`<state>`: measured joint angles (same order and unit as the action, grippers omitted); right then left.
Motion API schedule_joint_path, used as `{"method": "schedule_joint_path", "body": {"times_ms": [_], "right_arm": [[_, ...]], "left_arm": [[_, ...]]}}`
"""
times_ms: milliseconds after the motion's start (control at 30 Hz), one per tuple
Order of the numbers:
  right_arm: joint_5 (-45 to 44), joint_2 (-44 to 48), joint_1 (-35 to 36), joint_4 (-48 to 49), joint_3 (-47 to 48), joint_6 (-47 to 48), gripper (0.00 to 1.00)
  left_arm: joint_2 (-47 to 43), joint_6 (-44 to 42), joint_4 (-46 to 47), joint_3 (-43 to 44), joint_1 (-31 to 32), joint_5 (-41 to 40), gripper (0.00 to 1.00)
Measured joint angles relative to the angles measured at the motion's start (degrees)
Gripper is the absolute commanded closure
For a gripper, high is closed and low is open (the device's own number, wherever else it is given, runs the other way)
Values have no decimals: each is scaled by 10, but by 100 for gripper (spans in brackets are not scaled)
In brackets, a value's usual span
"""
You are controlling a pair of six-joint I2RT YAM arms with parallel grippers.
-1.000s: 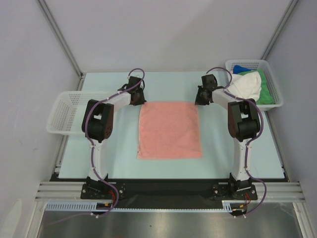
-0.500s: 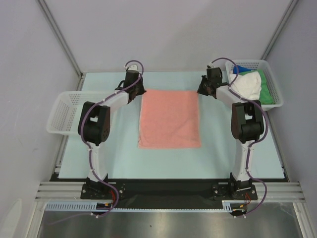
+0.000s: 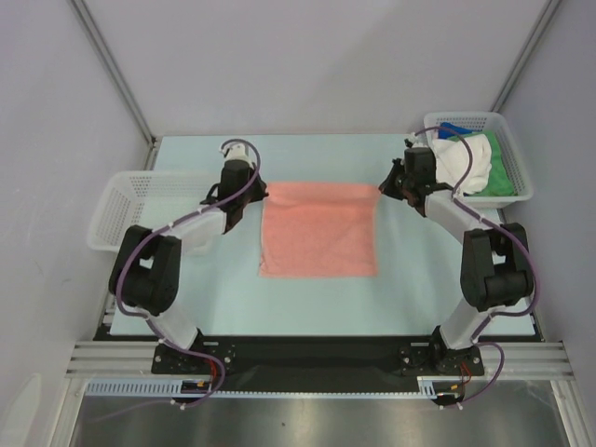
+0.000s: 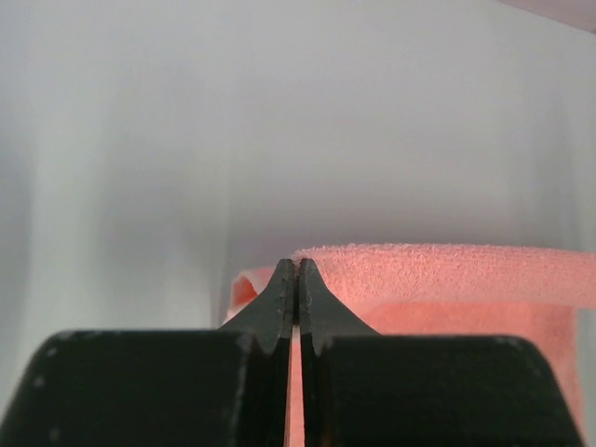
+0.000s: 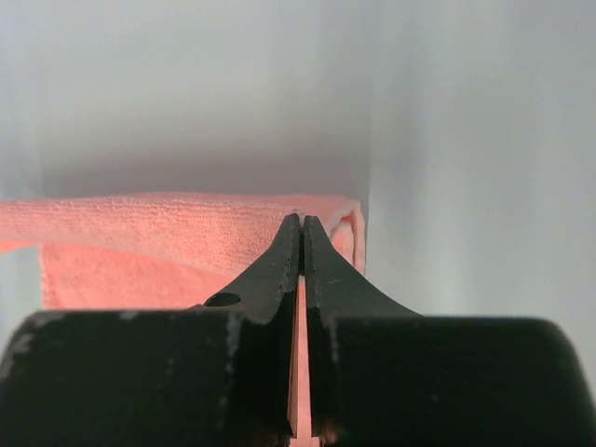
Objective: Fold and stack the towels
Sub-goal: Fold the towel
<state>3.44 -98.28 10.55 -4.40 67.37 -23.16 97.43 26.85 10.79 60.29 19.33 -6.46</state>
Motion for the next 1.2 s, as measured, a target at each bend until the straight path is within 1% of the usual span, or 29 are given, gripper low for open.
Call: {"method": "schedule_joint_path", "body": {"times_ms": [200, 467, 600, 767, 1200], "right_arm": [[1, 75, 2, 0, -88, -20, 100], [-1, 181, 31, -15, -175, -31, 100], [-1, 221, 39, -23, -212, -33, 100], [-2, 249, 43, -35, -245, -38, 100], [-4, 317, 59, -53, -307, -57, 100]], "left_arm": [[-73, 20, 10, -100, 34, -24, 100], [-163, 48, 6, -191, 55, -54, 100], [-202, 52, 2, -223, 65, -60, 99], [-246, 56, -1, -257, 83, -65, 100], [-313, 63, -16, -323, 116, -80, 100]]}}
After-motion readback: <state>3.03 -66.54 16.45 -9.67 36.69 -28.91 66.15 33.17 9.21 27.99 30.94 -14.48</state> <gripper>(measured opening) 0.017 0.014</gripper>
